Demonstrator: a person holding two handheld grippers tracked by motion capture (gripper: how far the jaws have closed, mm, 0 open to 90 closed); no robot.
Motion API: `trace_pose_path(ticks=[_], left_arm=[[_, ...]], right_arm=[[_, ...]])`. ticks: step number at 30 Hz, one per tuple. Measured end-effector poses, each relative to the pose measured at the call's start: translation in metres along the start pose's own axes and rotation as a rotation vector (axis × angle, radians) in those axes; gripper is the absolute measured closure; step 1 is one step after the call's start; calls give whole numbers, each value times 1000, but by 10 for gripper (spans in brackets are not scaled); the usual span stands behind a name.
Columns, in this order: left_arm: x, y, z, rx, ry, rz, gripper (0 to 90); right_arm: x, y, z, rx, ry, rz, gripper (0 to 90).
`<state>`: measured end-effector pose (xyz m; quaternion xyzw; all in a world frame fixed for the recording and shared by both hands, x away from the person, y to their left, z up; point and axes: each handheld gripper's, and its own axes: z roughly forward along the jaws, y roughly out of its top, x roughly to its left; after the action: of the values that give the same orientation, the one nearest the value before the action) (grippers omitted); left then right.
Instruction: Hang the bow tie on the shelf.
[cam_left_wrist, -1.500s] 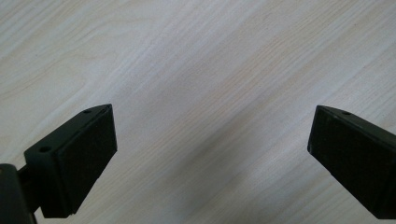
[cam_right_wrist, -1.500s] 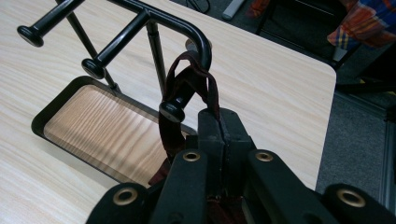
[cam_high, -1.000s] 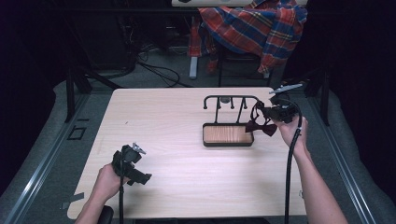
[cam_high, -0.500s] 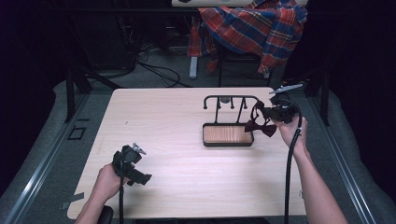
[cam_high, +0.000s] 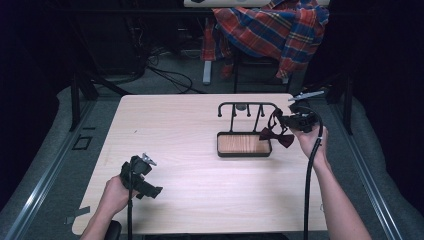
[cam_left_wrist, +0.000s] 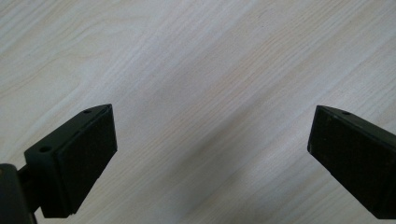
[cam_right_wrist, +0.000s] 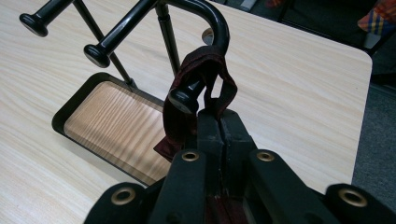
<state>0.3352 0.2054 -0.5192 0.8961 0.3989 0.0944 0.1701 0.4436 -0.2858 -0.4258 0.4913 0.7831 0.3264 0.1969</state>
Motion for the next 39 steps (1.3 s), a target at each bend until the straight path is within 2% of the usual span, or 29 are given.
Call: trace_pose_path(ticks=[22,26,34,39], left_arm=[[0,0,0,-1,0,-1,13],[0,0,0,-2,-1,0,14],[0,0,-1,-1,-2,1,14],[0,0,-1,-1,-2,1,14]], right_arm=[[-1,-7,15,15,55,32,870],[-1,-7,16,24,68,29,841],[-2,-7,10,8,79,26,792],[-2,-7,8,9,81,20,732]])
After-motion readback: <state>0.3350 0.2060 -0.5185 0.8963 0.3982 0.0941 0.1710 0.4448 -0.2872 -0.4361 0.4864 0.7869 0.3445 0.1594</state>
